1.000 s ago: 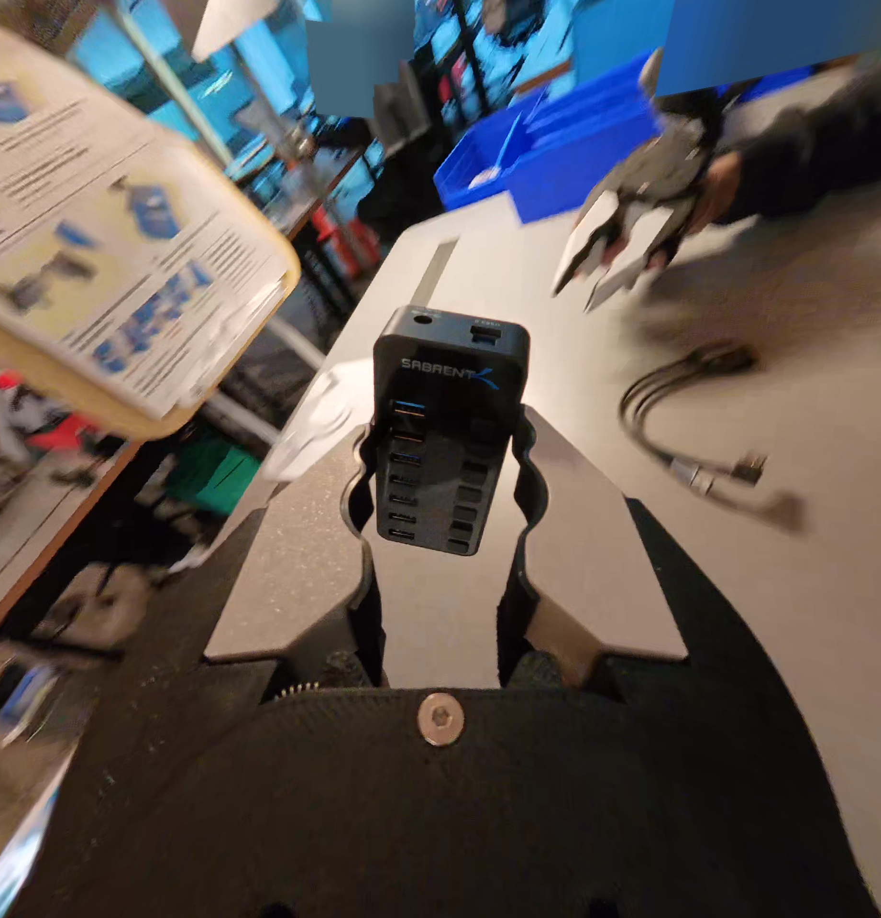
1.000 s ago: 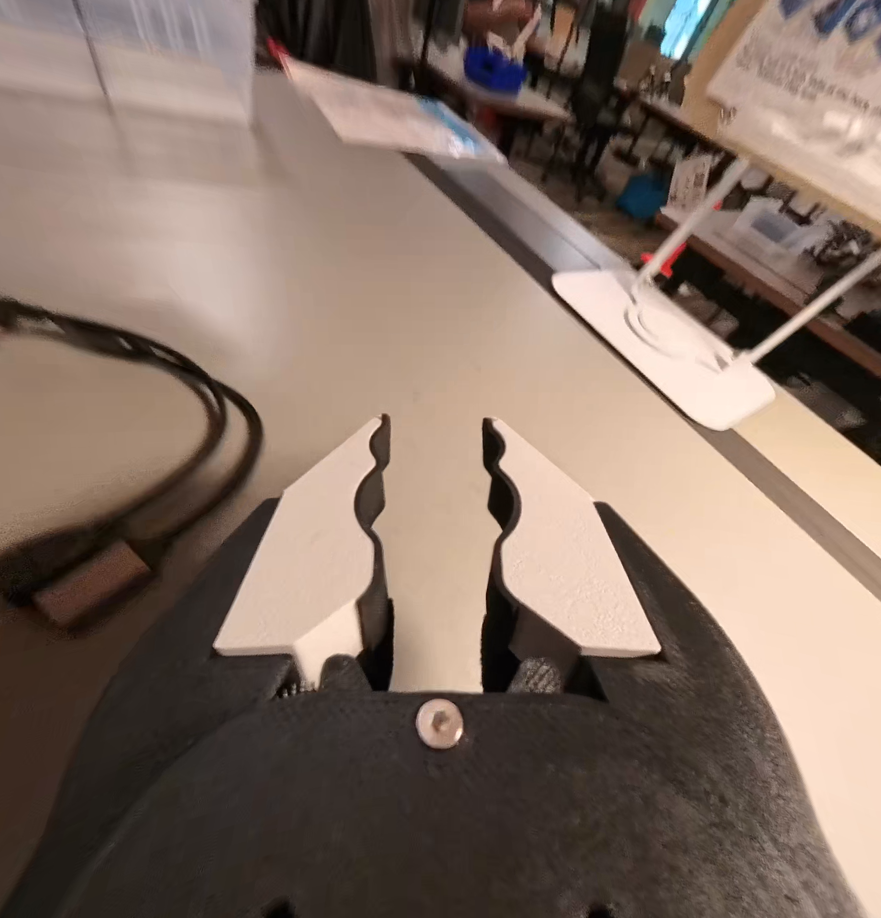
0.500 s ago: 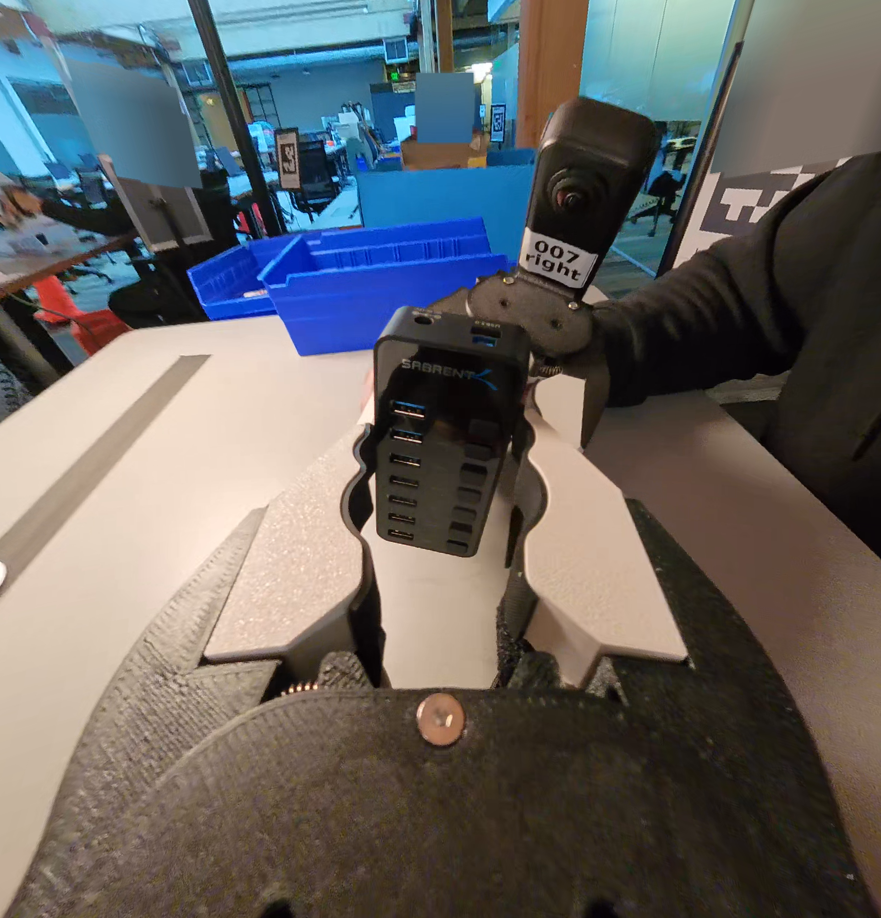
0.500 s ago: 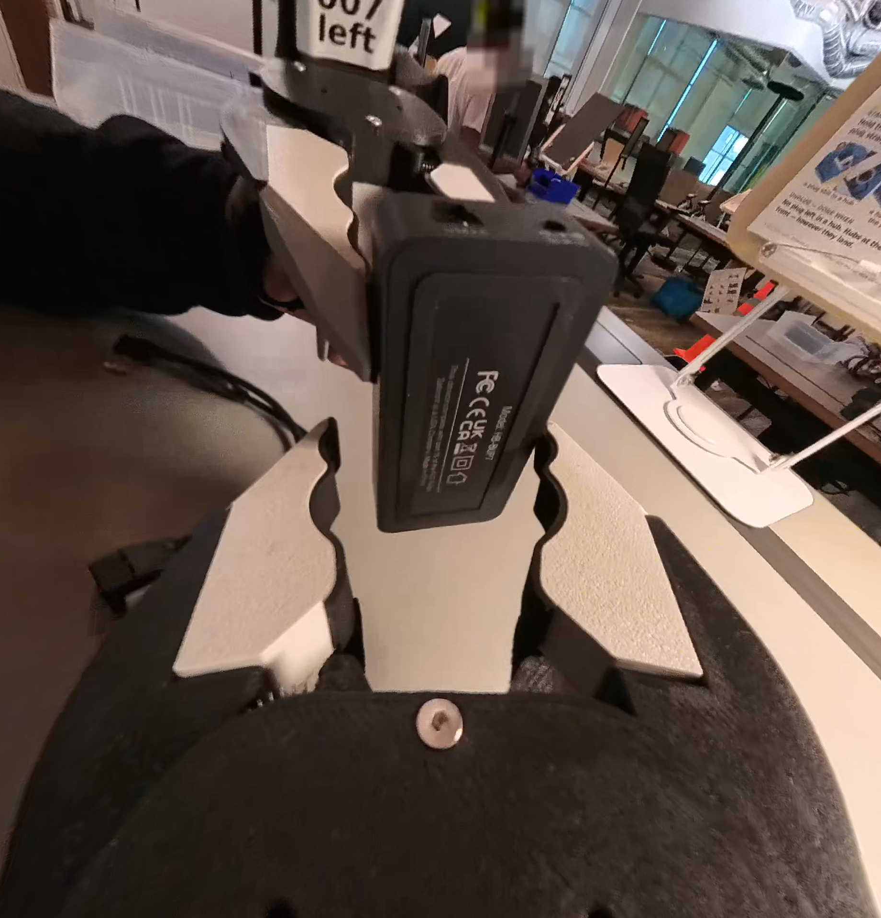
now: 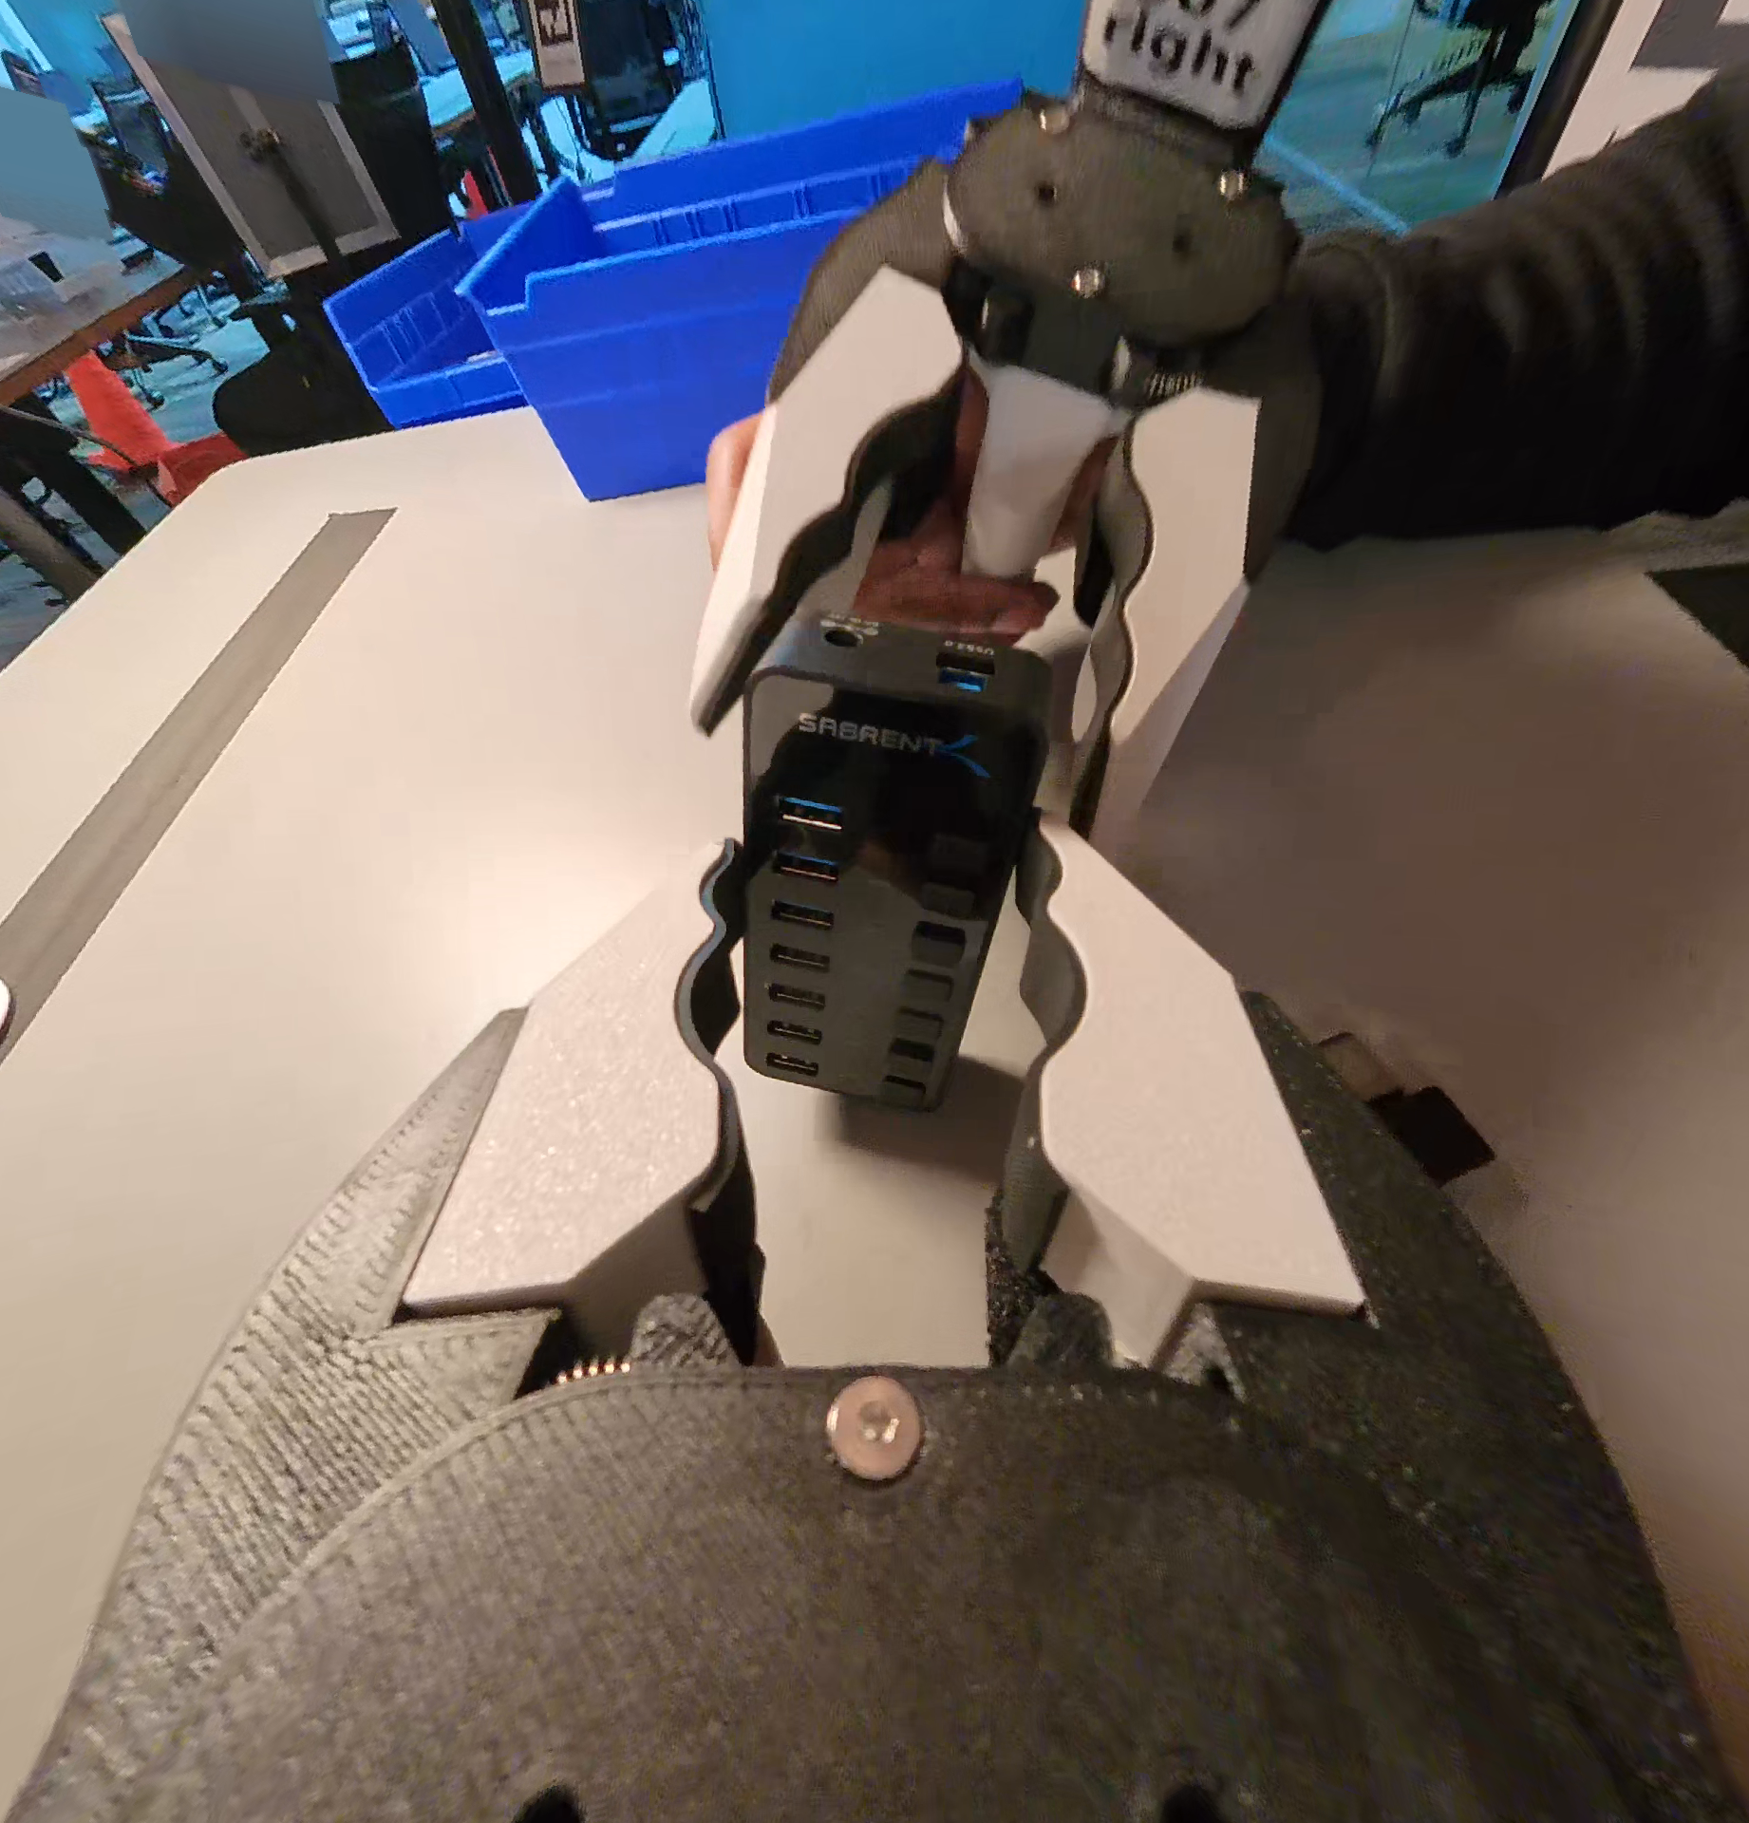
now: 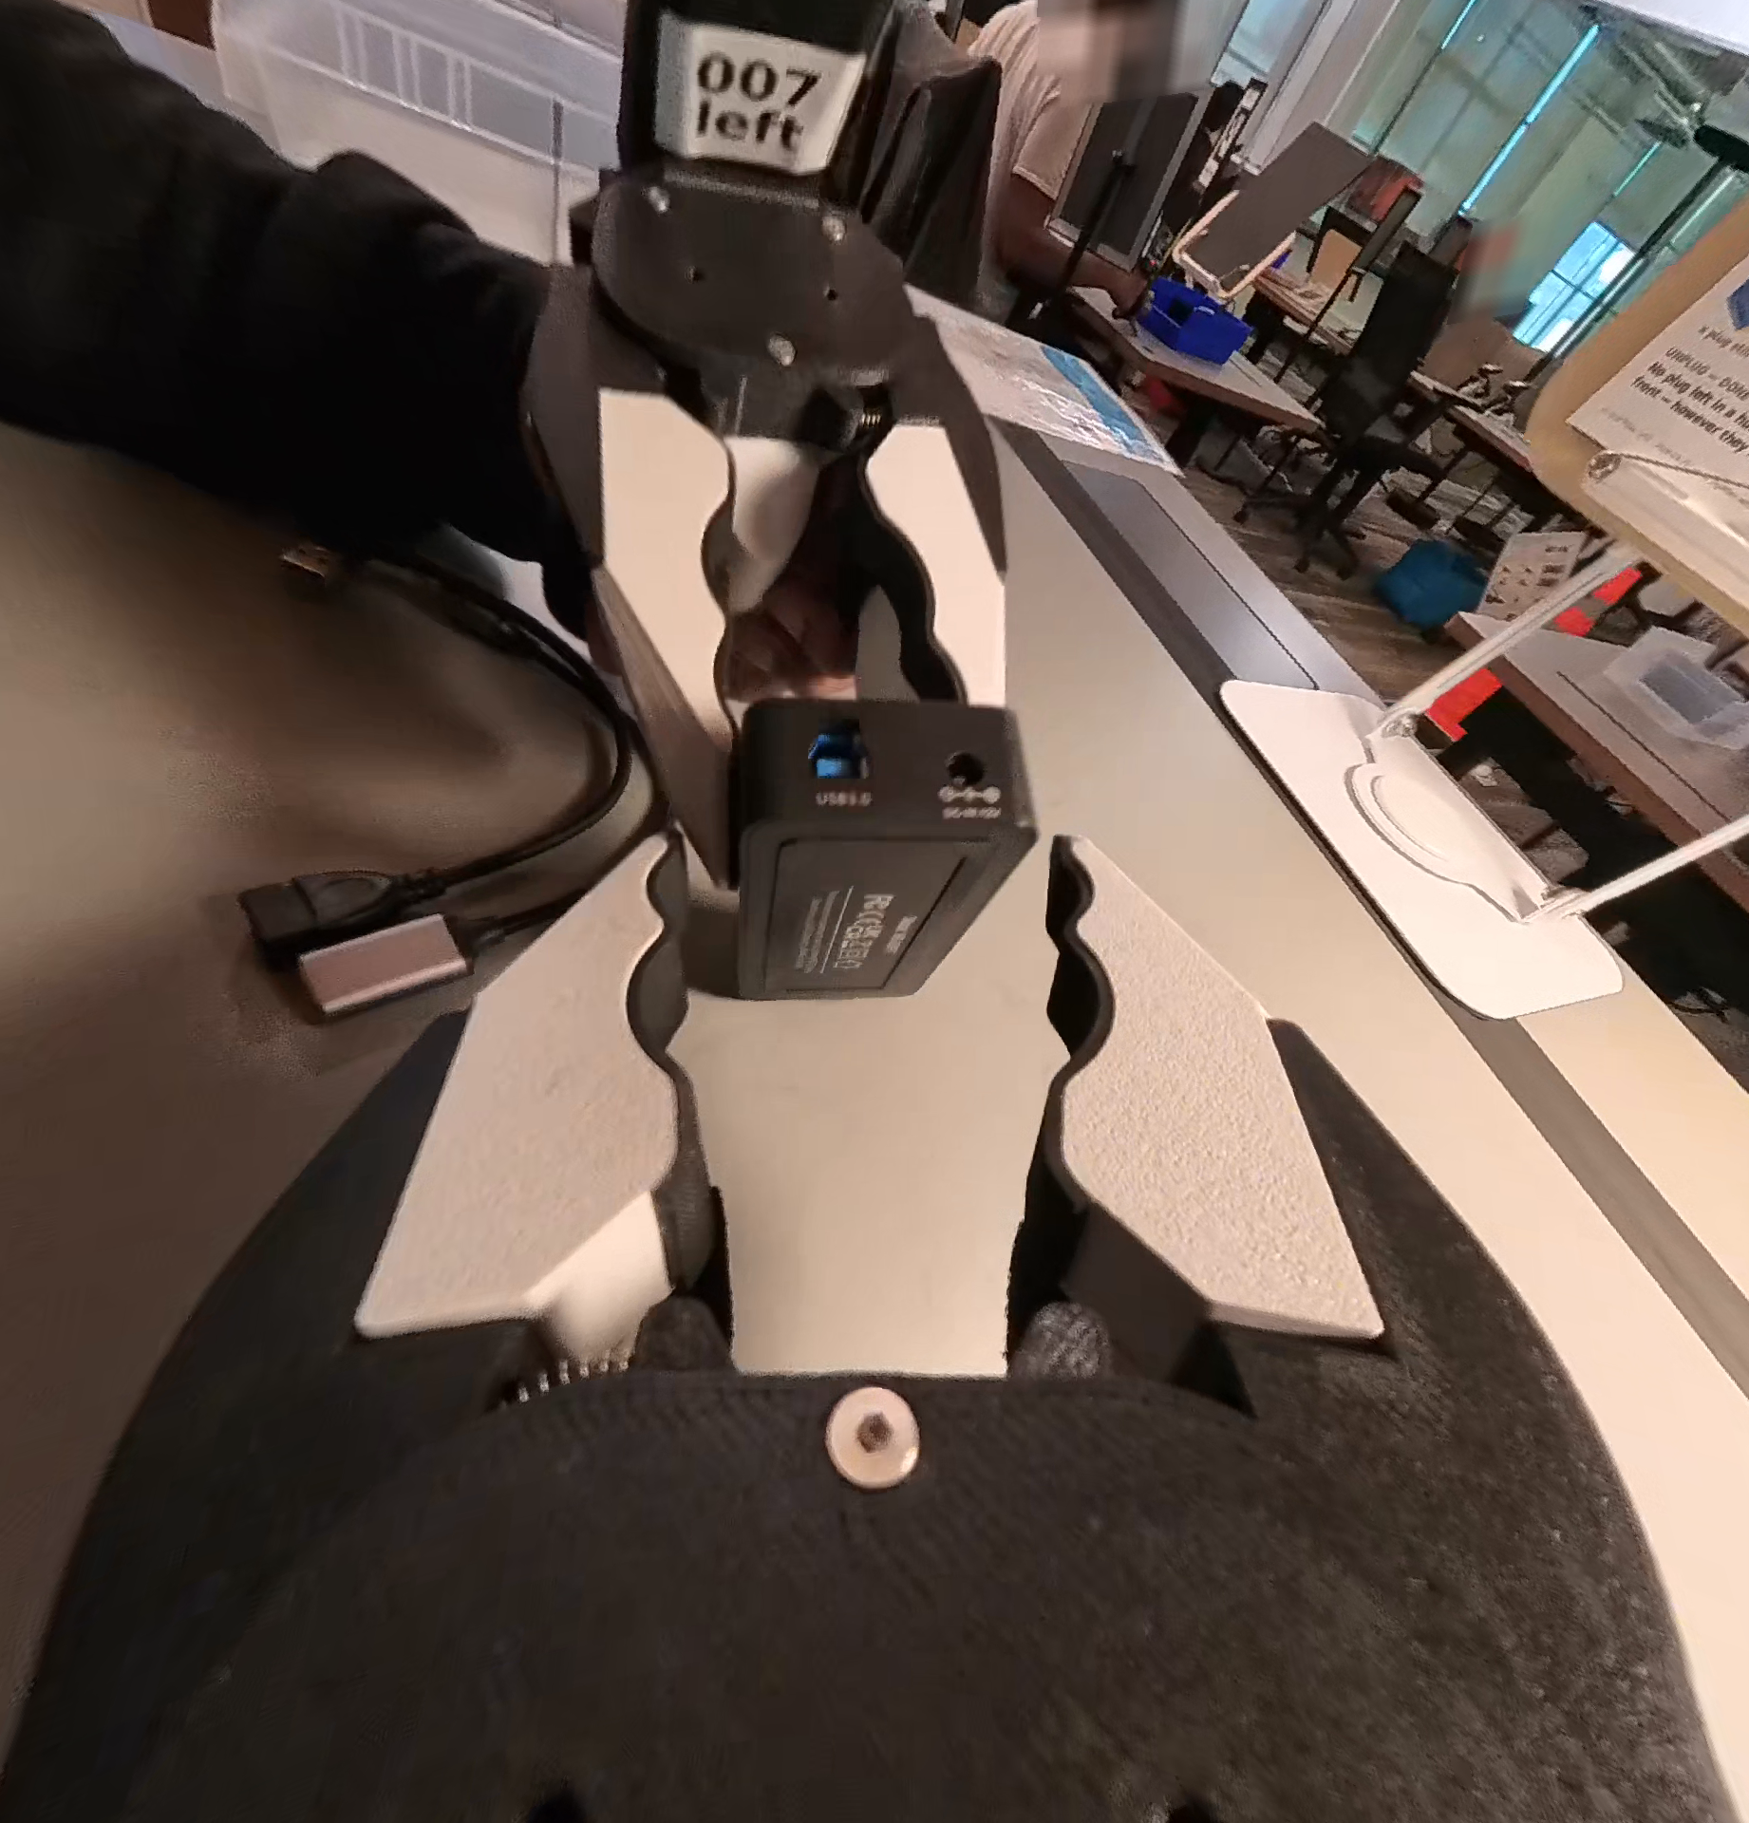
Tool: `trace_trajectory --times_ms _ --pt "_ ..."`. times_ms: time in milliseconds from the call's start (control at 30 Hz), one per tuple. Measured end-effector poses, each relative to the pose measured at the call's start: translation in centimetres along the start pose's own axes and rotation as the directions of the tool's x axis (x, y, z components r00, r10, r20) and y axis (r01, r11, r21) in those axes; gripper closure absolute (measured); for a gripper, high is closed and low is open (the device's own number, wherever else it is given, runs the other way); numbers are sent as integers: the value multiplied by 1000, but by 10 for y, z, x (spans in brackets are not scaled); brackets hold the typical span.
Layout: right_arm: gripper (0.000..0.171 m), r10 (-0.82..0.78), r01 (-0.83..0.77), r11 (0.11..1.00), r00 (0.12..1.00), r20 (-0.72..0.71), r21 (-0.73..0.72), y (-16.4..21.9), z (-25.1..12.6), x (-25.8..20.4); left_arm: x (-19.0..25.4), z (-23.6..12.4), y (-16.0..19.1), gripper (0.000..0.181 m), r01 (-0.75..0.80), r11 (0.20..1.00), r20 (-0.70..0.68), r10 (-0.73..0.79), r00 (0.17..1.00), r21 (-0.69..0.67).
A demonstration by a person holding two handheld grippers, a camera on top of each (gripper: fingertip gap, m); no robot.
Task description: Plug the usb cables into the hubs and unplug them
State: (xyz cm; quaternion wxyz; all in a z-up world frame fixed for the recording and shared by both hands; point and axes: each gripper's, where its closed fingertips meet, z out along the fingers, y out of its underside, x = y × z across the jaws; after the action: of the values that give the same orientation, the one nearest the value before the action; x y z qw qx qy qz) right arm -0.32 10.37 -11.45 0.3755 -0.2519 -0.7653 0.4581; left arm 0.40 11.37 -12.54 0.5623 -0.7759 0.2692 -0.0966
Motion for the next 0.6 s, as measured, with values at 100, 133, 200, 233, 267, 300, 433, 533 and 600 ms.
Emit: trace_trajectory --times_ms 100,133,200,233,267,300,433,533,600 --pt "98 23 -23 1000 1000 21 17 0 -5 0 1 2 2 122 -7 1000 7 7 1000 -7" --pt "100 27 -28 999 999 30 16 1 -6 -1 2 3 2 122 -6 1000 7 6 1000 -4" --pt "102 29 -30 1000 999 46 9 3 -6 -3 2 3 2 122 -7 1000 8 7 1000 -2" --pt "102 28 -29 1000 998 51 9 2 -6 -4 2 4 2 122 -6 1000 8 6 1000 -2" --pt "103 30 -30 999 998 60 12 2 -7 -5 2 4 1 122 -6 1000 9 6 1000 -3" --pt "103 32 -33 999 997 66 13 1 -8 -5 2 5 1 122 -10 1000 7 10 1000 -2" --pt "108 37 -38 999 996 78 8 2 -15 -4 3 8 0 122 -22 1000 11 22 1000 -3" --pt "112 37 -34 999 996 83 -40 14 -18 -2 5 11 0 122 -32 999 6 32 999 -11" --pt "111 28 -24 998 996 79 -56 19 -19 -1 7 15 5 123 -46 998 -1 46 999 -44"
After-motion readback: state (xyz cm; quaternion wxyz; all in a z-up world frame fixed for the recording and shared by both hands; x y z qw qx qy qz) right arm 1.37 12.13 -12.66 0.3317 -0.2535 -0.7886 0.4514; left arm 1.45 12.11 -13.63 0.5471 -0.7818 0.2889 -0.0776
